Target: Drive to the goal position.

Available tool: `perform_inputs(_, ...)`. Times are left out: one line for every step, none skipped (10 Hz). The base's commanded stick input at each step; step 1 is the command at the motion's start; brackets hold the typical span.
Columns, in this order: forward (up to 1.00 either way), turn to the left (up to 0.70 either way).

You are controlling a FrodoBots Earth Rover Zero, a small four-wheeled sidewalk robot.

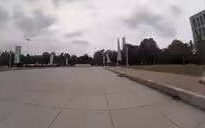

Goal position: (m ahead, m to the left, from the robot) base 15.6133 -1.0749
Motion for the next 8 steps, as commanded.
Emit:
perform_inputs(0.6,0.0)
perform_inputs(0.6,0.0)
perform_inputs(0.6,0.0)
perform_inputs(0.6,0.0)
perform_inputs(0.6,0.0)
perform_inputs(0.6,0.0)
perform_inputs(0.6,0.0)
perform_inputs(0.6,0.0)
